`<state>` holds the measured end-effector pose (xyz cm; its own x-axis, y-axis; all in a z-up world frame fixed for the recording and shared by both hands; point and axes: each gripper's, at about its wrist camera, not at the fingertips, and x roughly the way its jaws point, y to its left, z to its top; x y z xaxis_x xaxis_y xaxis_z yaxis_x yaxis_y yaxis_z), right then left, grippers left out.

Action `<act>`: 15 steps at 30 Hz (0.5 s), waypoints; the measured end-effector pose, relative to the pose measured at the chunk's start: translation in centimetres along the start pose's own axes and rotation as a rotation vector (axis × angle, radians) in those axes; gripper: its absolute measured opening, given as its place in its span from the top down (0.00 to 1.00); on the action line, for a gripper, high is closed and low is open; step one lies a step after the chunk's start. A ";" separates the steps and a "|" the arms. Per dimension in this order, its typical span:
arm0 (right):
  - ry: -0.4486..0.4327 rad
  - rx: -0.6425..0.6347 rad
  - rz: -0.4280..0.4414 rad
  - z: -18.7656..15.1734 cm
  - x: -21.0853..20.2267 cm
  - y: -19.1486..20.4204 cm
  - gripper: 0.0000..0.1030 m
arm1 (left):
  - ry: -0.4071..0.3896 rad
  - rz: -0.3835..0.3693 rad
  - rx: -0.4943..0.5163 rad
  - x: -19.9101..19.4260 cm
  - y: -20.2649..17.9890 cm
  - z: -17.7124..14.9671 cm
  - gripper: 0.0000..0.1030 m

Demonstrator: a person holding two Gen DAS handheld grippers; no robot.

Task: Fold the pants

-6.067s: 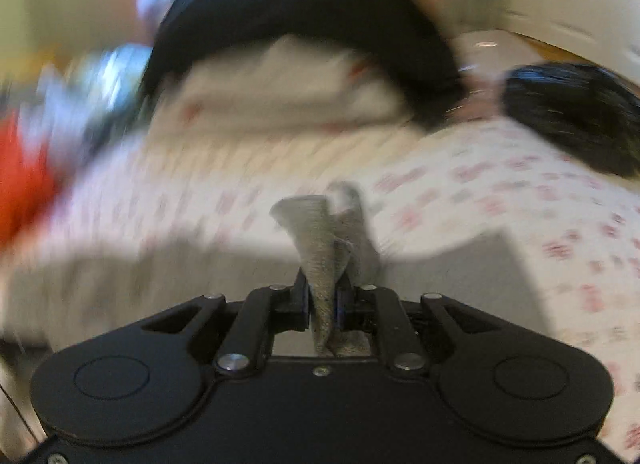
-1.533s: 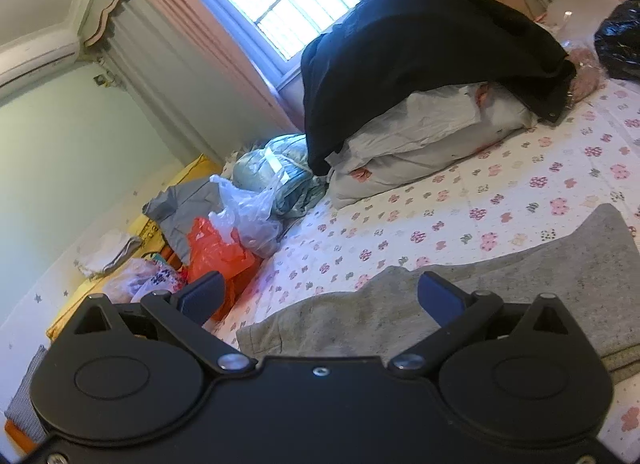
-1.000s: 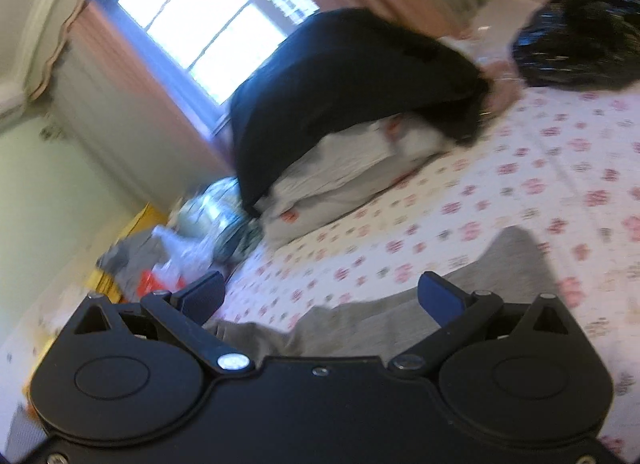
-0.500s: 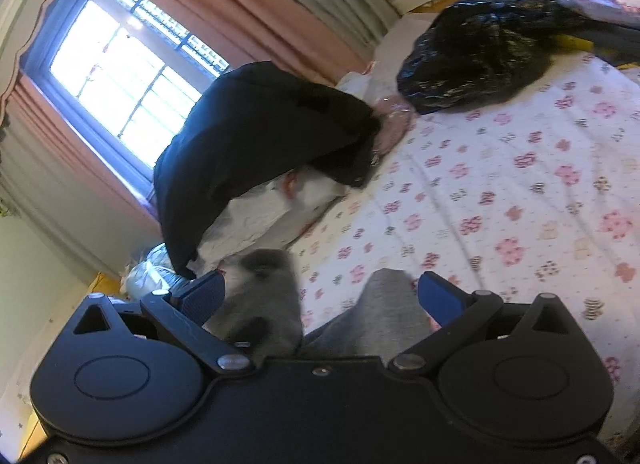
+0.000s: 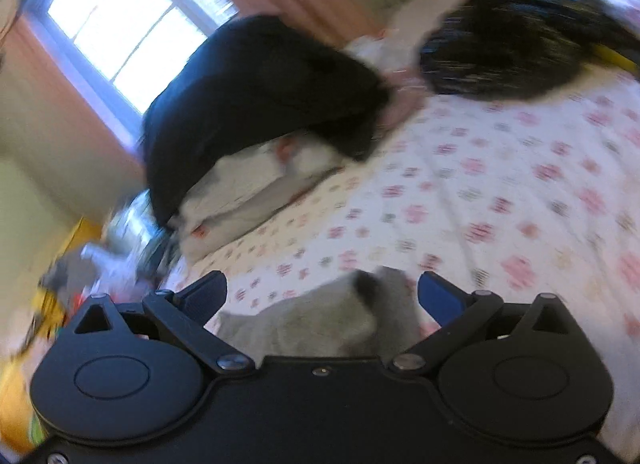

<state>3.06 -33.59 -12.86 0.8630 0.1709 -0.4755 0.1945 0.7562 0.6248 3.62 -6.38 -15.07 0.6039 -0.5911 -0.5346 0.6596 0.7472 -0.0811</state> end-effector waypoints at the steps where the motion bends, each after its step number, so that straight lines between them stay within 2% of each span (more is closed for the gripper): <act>1: 0.028 -0.061 0.010 0.4 1.1 1.1 0.20 | -0.023 0.010 -0.039 -0.3 0.7 0.3 0.75; 2: 0.071 -0.130 0.007 0.5 2.4 2.3 0.35 | -0.046 0.028 -0.095 -0.8 2.1 0.6 0.71; 4: 0.173 -0.244 -0.020 0.0 5.2 4.3 0.48 | -0.043 0.112 -0.186 -0.2 4.7 1.2 0.62; 6: 0.242 -0.328 -0.063 -1.4 7.7 5.5 0.62 | 0.093 0.272 -0.200 2.7 6.8 1.3 0.63; 7: 0.261 -0.367 -0.117 -2.4 8.7 5.7 0.71 | 0.175 0.324 -0.207 4.3 7.7 1.0 0.64; 8: 0.285 -0.402 -0.191 -3.5 9.5 5.6 0.82 | 0.248 0.329 -0.214 5.8 8.6 0.4 0.65; 9: 0.306 -0.419 -0.245 -4.6 10.1 5.2 0.84 | 0.285 0.312 -0.219 6.7 9.1 -0.1 0.66; 11: 0.363 -0.459 -0.323 -7.1 11.1 4.3 0.84 | 0.309 0.297 -0.197 7.9 9.2 -1.1 0.64; 12: 0.379 -0.478 -0.342 -8.2 11.3 3.8 0.84 | 0.301 0.302 -0.175 8.0 8.9 -1.3 0.64; 15: 0.345 -0.549 -0.338 -9.3 10.9 3.9 0.84 | 0.278 0.294 -0.133 6.9 7.8 -0.7 0.66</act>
<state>8.88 -22.95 -21.33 0.5835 -0.0075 -0.8121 0.0848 0.9951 0.0517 12.62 -4.44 -19.97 0.6024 -0.2564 -0.7559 0.4029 0.9152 0.0107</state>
